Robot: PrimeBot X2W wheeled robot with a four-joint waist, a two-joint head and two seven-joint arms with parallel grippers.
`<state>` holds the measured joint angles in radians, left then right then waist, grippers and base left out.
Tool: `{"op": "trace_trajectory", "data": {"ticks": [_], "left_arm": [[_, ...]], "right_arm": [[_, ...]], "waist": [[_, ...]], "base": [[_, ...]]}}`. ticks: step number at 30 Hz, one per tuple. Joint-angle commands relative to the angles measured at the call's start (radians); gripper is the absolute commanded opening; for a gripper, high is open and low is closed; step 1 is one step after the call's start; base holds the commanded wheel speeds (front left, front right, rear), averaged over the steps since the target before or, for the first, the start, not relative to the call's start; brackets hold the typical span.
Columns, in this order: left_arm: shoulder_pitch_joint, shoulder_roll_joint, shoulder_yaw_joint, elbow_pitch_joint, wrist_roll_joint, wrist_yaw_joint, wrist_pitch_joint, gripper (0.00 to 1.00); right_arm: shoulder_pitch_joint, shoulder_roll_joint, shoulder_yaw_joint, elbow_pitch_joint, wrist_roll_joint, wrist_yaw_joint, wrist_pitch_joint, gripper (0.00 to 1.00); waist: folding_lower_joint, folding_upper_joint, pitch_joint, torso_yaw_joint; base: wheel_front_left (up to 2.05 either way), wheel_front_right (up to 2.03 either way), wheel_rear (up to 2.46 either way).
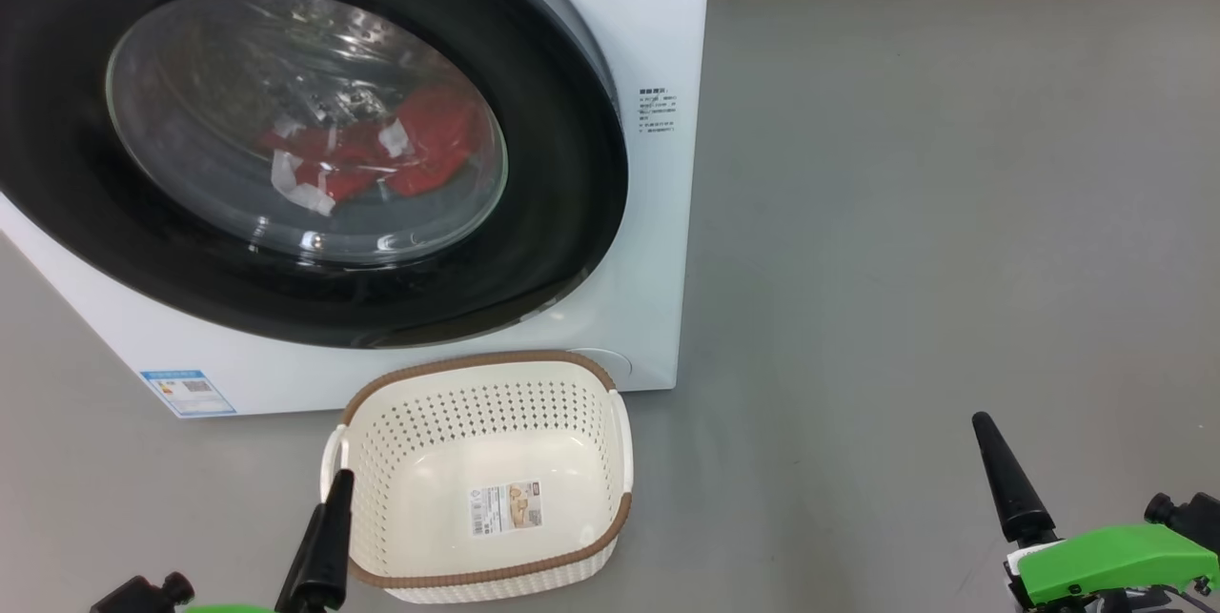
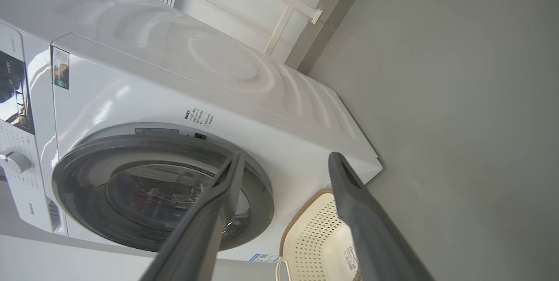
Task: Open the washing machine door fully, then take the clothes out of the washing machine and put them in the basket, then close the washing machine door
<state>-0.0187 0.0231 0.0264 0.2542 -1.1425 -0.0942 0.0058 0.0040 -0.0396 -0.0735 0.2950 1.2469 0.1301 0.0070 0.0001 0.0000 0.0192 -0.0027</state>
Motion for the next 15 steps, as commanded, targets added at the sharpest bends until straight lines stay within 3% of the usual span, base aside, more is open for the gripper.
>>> {"op": "trace_trajectory", "data": {"ticks": [1, 15], "left_arm": [[-0.012, 0.016, 0.007, -0.034, 0.024, 0.003, -0.008, 1.00], [-0.001, 0.026, -0.026, -0.058, 0.201, 0.037, -0.050, 1.00]], "right_arm": [[-0.010, -0.019, 0.012, -0.030, -0.019, 0.000, -0.011, 1.00], [0.004, -0.050, 0.051, -0.037, -0.178, 0.000, -0.052, 1.00]], "waist": [[-0.0001, 0.0000, 0.000, 0.000], [-0.0001, 0.0000, -0.001, 0.000]], "base": [[0.00, 0.00, 0.00], [0.00, 0.00, 0.00]]}}
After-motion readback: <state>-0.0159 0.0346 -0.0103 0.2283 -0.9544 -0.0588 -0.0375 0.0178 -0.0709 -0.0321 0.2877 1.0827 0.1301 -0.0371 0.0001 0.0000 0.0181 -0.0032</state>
